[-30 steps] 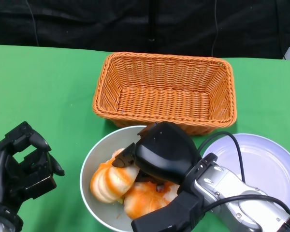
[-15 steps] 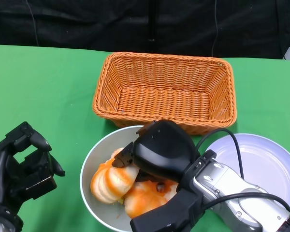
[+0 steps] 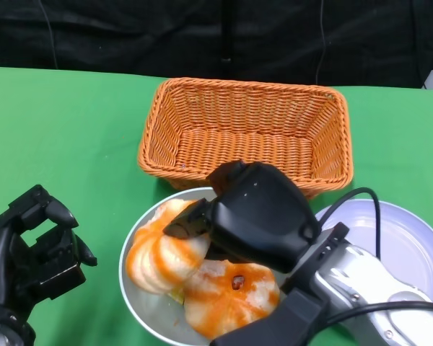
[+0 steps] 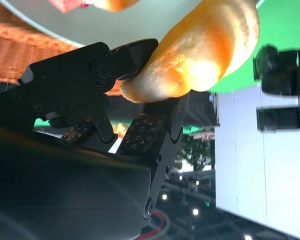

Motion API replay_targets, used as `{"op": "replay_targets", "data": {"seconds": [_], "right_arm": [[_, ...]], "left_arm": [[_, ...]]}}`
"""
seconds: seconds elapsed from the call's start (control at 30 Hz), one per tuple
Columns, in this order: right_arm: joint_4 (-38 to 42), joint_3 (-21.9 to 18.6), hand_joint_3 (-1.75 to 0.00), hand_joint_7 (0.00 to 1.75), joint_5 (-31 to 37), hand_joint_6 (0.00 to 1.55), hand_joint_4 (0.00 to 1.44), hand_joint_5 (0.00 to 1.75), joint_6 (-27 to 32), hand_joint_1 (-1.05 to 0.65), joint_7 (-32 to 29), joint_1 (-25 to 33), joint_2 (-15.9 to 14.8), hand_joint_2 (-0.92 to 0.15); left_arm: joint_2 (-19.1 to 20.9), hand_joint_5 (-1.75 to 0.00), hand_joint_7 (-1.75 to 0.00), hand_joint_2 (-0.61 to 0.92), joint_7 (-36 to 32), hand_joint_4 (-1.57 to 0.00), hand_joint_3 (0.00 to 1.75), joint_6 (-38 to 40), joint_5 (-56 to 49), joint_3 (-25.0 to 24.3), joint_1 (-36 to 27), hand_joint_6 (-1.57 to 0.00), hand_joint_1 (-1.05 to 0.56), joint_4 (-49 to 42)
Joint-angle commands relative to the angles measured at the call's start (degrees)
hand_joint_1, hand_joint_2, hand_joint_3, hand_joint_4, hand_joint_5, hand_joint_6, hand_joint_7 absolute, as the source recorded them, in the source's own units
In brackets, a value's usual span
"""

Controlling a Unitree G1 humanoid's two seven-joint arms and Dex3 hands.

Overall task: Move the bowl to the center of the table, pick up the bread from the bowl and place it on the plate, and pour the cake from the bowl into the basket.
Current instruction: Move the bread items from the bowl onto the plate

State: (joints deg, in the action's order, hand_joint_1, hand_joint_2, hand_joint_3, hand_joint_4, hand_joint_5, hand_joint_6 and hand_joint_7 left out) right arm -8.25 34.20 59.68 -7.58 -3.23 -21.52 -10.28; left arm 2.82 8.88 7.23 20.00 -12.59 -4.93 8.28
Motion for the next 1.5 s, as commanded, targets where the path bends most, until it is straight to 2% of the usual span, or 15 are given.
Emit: {"op": "replay_targets", "data": {"seconds": [0.03, 0.1, 0.13, 0.17, 0.23, 0.27, 0.53, 0.6, 0.67, 0.77, 0.87, 0.97, 1.13, 1.33, 1.5], "right_arm": [[-4.0, -2.4, -0.01, 0.04, 0.1, 1.31, 0.85, 1.75, -0.3, -0.25, 0.3, 1.8, -2.3, -0.82], [-5.7, -3.8, -0.01, 0.05, -0.6, 1.32, 0.85, 1.75, -1.1, -0.26, 0.0, 2.9, -3.6, -0.82], [-6.6, -5.0, -0.02, 0.33, -1.0, 1.28, 0.86, 1.75, -1.8, -0.23, -0.8, 3.9, -4.6, -0.85], [-7.2, -5.8, -0.04, 1.15, -1.3, 0.94, 0.83, 1.75, -2.4, -0.18, -1.4, 4.5, -5.2, -0.87], [-8.3, -7.8, -0.05, 1.62, -2.0, 0.72, 0.83, 1.75, -3.3, -0.16, -2.3, 6.0, -6.3, -0.88], [-8.8, -8.8, -0.06, 1.68, -2.4, 0.70, 0.83, 1.75, -3.7, -0.14, -2.7, 6.8, -6.7, -0.89], [-13.8, -21.4, -0.20, 1.72, -8.1, 0.66, 0.80, 1.75, -6.6, -0.14, -3.0, 15.8, -13.8, -0.91], [-13.7, -24.4, -0.63, 1.70, -9.5, 0.67, 0.80, 1.75, -7.5, -0.12, -3.8, 18.0, -15.0, -0.72], [-13.6, -27.2, -0.89, 1.63, -10.4, 0.69, 0.80, 1.75, -8.1, -0.12, -4.2, 20.0, -16.2, -0.60], [-13.5, -28.5, -0.99, 1.60, -10.7, 0.71, 0.80, 1.75, -8.8, -0.12, -4.2, 20.8, -16.4, -0.55], [-11.3, -34.1, -1.04, 1.50, -13.7, 0.76, 0.81, 1.75, -9.4, -0.08, -5.7, 24.9, -18.1, -0.47], [-6.1, -36.7, -1.07, 1.50, -14.7, 0.75, 0.81, 1.75, -12.3, -0.05, -9.2, 26.7, -19.4, -0.45], [2.0, -37.4, -0.95, 1.42, -13.9, 0.78, 0.79, 1.75, -13.8, -0.06, -12.5, 26.8, -20.8, -0.52], [8.9, -34.9, -0.74, 1.47, -13.5, 0.75, 0.79, 1.75, -10.8, -0.03, -10.5, 23.6, -20.5, -0.60], [14.8, -30.6, -0.30, 1.50, -11.8, 0.72, 0.74, 1.75, -7.6, -0.08, -8.8, 18.4, -20.3, -0.83]], "left_arm": [[0.4, -1.75, -1.71, 0.55, -0.3, -0.86, 1.36, -0.2, -0.3, -0.2, -0.3, -0.71, 0.12, 0.5], [0.4, -1.75, -1.71, 0.55, -0.3, -0.86, 1.36, -0.2, -0.3, -0.2, -0.3, -0.72, 0.12, 0.4], [0.3, -1.75, -1.71, 0.56, -0.4, -0.86, 1.36, -0.1, -0.3, -0.2, -0.3, -0.71, 0.12, 0.5], [0.3, -1.75, -1.71, 0.56, -0.5, -0.86, 1.36, -0.1, -0.2, -0.2, -0.3, -0.72, 0.12, 0.5], [0.3, -1.75, -1.72, 0.56, -0.6, -0.87, 1.36, 0.0, -0.3, -0.2, -0.2, -0.72, 0.13, 0.5], [0.3, -1.75, -1.72, 0.57, -0.7, -0.87, 1.36, 0.0, -0.3, -0.2, -0.2, -0.72, 0.12, 0.5], [0.5, -1.75, -1.73, 0.57, -0.1, -0.87, 1.36, -0.4, -0.1, -0.5, 0.2, -0.71, 0.12, -0.2], [0.5, -1.75, -1.73, 0.57, 0.1, -0.87, 1.36, -0.5, 0.1, -0.6, 0.2, -0.71, 0.12, -0.4], [0.6, -1.75, -1.73, 0.56, 0.1, -0.87, 1.36, -0.6, 0.0, -0.6, 0.3, -0.71, 0.12, -0.4], [0.6, -1.75, -1.73, 0.56, 0.1, -0.87, 1.36, -0.6, -0.1, -0.6, 0.3, -0.71, 0.12, -0.4], [0.8, -1.75, -1.73, 0.56, 0.4, -0.87, 1.37, -0.8, 0.1, -1.0, 0.5, -0.71, 0.13, -0.8], [1.0, -1.75, -1.73, 0.54, 1.0, -0.87, 1.37, -1.4, 0.3, -1.3, 0.7, -0.71, 0.13, -1.5], [1.2, -1.75, -1.73, 0.56, 1.2, -0.86, 1.37, -1.0, 0.5, -1.5, 0.6, -0.71, 0.13, -1.4], [1.2, -1.75, -1.72, 0.57, 0.8, -0.87, 1.36, -0.9, 0.3, -1.4, 0.6, -0.71, 0.13, -1.1], [1.2, -1.75, -1.72, 0.58, 0.8, -0.87, 1.35, -0.6, 0.5, -1.5, 0.4, -0.71, 0.13, -0.6]]}}
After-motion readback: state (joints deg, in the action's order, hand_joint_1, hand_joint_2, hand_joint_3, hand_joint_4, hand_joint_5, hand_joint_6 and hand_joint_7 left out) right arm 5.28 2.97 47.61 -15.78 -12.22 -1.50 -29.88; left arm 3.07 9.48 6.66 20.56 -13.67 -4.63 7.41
